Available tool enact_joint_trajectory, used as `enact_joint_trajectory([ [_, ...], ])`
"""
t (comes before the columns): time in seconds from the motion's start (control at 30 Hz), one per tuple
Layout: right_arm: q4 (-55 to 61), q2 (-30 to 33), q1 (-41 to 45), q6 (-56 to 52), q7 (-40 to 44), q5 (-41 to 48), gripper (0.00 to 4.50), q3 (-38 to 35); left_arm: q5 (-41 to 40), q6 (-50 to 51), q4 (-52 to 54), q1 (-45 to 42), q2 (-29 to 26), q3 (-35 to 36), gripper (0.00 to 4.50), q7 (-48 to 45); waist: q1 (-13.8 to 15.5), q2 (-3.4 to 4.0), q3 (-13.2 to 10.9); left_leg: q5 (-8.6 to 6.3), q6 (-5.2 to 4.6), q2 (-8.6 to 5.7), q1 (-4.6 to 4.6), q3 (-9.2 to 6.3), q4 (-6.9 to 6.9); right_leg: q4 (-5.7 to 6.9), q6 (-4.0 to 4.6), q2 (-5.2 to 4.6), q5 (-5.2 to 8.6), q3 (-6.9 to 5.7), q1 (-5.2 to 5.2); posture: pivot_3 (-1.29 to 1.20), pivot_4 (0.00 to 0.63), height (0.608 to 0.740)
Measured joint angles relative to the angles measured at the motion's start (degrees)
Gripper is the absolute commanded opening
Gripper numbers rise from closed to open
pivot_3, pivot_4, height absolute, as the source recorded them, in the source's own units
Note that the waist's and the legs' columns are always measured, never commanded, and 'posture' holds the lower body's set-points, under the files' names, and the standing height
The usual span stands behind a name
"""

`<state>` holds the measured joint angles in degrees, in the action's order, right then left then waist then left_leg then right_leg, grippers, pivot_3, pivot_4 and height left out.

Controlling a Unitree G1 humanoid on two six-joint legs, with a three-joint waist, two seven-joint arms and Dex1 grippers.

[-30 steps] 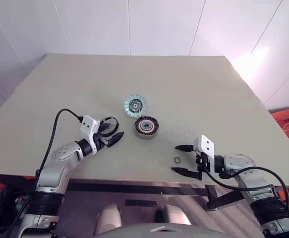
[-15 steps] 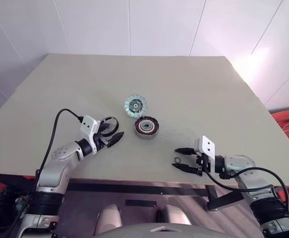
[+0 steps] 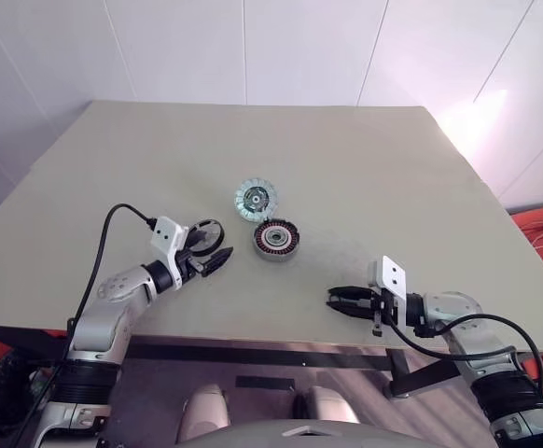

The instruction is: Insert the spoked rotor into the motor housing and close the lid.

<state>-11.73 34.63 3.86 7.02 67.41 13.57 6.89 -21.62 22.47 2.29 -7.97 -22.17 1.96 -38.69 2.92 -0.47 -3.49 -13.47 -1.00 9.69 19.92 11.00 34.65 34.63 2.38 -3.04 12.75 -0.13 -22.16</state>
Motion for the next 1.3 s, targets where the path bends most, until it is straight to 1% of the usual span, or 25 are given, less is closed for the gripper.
enact_joint_trajectory([
  [0.17,-1.3,0.0,-0.1,1.8,-0.2,0.1,0.72,0.0,0.0,0.0,0.0,-0.1,0.0,0.0,4.50,0.0,0.2,-0.03,0.0,0.00,0.00,-0.07,-0.12,-0.01,0.00,0.00,0.00,-0.09,0.00,-0.02,0.13,0.00,0.000,0.740],
  [0.3,-2.0,-1.1,1.3,1.0,-1.5,0.1,0.72,0.0,0.0,0.5,0.1,-0.1,0.0,0.1,4.50,0.3,-0.1,-0.04,0.0,0.03,0.02,-0.06,-0.17,-0.01,0.03,0.03,-0.01,-0.13,0.00,-0.07,0.16,0.00,0.000,0.740],
  [0.43,-3.5,-3.0,7.5,-2.7,-7.2,-0.4,0.72,-1.4,-0.2,1.0,0.8,-0.5,0.1,0.1,4.50,0.5,-0.7,0.04,0.0,0.22,0.14,0.00,-0.11,0.00,0.04,0.15,0.00,-0.19,-0.01,-0.26,-0.03,0.00,0.000,0.740],
  [0.57,-3.0,-4.9,13.5,-6.7,-10.2,-0.6,0.72,-1.6,-0.3,1.6,1.0,-0.6,0.2,0.1,4.50,0.5,-0.4,0.07,0.0,0.27,0.23,0.13,-0.03,-0.07,-0.05,0.18,0.15,-0.18,-0.08,-0.54,-0.08,0.00,0.000,0.740],
  [0.73,0.0,-7.1,18.7,-13.8,-12.7,-1.4,0.72,0.2,-0.6,1.9,1.2,-0.6,0.2,0.3,4.50,0.8,-0.3,0.12,0.0,0.32,0.22,0.12,0.36,-0.08,-0.08,0.15,0.21,-0.19,-0.06,-0.62,-0.37,0.00,0.000,0.740],
  [0.87,1.6,-8.1,22.3,-16.4,-13.1,-2.5,0.72,1.8,-0.6,1.2,1.1,-0.4,0.3,0.3,4.50,0.8,-0.2,0.12,-0.1,0.31,0.25,0.13,0.35,-0.08,-0.08,0.14,0.23,-0.20,-0.05,-0.66,-0.35,0.00,0.000,0.740],
  [1.13,1.2,-12.4,26.1,-18.1,-12.5,-3.4,0.72,5.2,-0.4,-0.2,0.5,0.4,0.6,0.4,4.50,0.9,-0.3,0.14,-0.1,0.34,0.32,0.15,0.21,-0.10,-0.09,0.24,0.24,-0.20,-0.06,-0.66,-0.29,0.00,0.000,0.740],
  [1.3,-3.1,-15.0,28.7,-18.1,-12.5,-4.5,0.72,6.3,-0.4,-0.2,0.6,0.7,0.8,0.5,4.50,1.3,-0.3,0.14,-0.1,0.39,0.41,0.14,0.23,-0.10,-0.09,0.23,0.24,-0.20,-0.06,-0.66,-0.28,0.00,0.000,0.740],
])
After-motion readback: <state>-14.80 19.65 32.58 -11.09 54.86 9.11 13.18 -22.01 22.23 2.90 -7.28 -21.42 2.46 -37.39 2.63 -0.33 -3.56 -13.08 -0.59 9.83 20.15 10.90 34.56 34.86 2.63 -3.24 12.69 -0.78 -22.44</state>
